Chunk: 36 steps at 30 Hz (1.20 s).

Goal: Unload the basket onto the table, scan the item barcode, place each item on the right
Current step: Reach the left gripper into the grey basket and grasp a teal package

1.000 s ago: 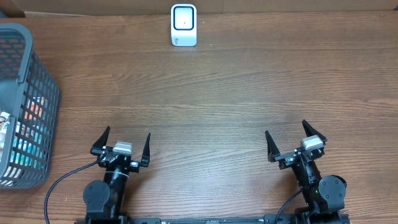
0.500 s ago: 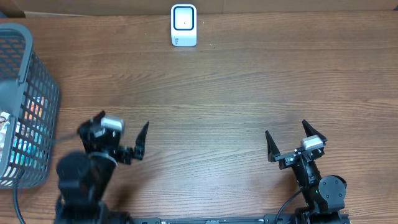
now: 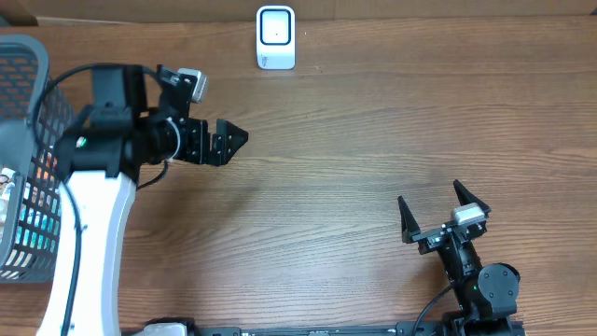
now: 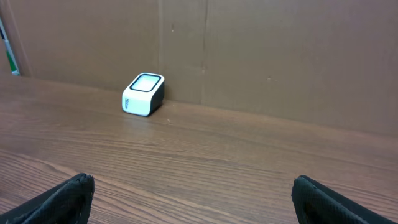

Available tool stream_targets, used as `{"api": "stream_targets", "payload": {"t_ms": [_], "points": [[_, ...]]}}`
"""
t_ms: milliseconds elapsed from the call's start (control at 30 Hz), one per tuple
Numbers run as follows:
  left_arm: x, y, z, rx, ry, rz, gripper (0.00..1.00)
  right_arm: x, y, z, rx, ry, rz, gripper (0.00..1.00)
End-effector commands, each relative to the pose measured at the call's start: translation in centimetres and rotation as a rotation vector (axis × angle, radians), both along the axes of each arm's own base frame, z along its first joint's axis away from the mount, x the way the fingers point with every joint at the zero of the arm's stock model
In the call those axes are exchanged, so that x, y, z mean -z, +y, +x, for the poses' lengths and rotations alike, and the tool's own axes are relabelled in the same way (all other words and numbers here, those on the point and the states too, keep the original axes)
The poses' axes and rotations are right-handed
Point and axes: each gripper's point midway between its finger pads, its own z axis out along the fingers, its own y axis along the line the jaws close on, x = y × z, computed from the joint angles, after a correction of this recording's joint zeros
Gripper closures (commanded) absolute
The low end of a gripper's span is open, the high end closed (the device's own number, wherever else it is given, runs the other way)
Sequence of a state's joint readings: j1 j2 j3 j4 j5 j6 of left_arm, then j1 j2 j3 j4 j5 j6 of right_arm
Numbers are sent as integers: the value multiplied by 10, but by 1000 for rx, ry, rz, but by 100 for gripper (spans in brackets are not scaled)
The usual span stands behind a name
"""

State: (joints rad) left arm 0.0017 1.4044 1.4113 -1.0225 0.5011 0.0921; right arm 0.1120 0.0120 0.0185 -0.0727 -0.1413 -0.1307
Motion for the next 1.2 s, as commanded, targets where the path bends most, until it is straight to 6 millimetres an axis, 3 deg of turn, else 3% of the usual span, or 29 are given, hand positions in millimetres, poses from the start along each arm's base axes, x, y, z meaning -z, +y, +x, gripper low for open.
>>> {"api": "stream_targets", "payload": {"t_ms": [0, 100, 133, 267, 333, 433, 567, 667, 733, 833, 967, 1033, 1167], "points": [[16, -11, 15, -24, 103, -112, 11, 2, 0, 0, 4, -2, -1, 0], [9, 14, 27, -210, 143, -73, 12, 2, 0, 0, 4, -2, -1, 0], [-10, 37, 32, -327, 125, -26, 12, 2, 0, 0, 4, -2, -1, 0], [-67, 92, 33, -570, 34, 66, 9, 2, 0, 0, 4, -2, -1, 0], [-107, 148, 25, -801, -49, 108, 6, 2, 0, 0, 4, -2, -1, 0], [-122, 203, 11, -1026, -70, 76, 5, 2, 0, 0, 4, -2, -1, 0], [-113, 277, -23, -1326, -21, 9, 6, 2, 0, 0, 4, -2, -1, 0], [-106, 328, -55, -1502, -4, 75, 11, 2, 0, 0, 4, -2, -1, 0], [-101, 350, -72, -1580, 16, 119, 7, 2, 0, 0, 4, -2, -1, 0], [-88, 367, -78, -1621, 58, 121, 6, 2, 0, 0, 4, -2, -1, 0], [-51, 390, -89, -1671, 207, 216, 6, 2, 0, 0, 4, -2, -1, 0], [-14, 403, -90, -1647, 343, 235, 10, 2, 0, 0, 4, -2, -1, 0], [23, 411, -92, -1606, 474, 235, 14, 2, 0, 0, 4, -2, -1, 0]]}}
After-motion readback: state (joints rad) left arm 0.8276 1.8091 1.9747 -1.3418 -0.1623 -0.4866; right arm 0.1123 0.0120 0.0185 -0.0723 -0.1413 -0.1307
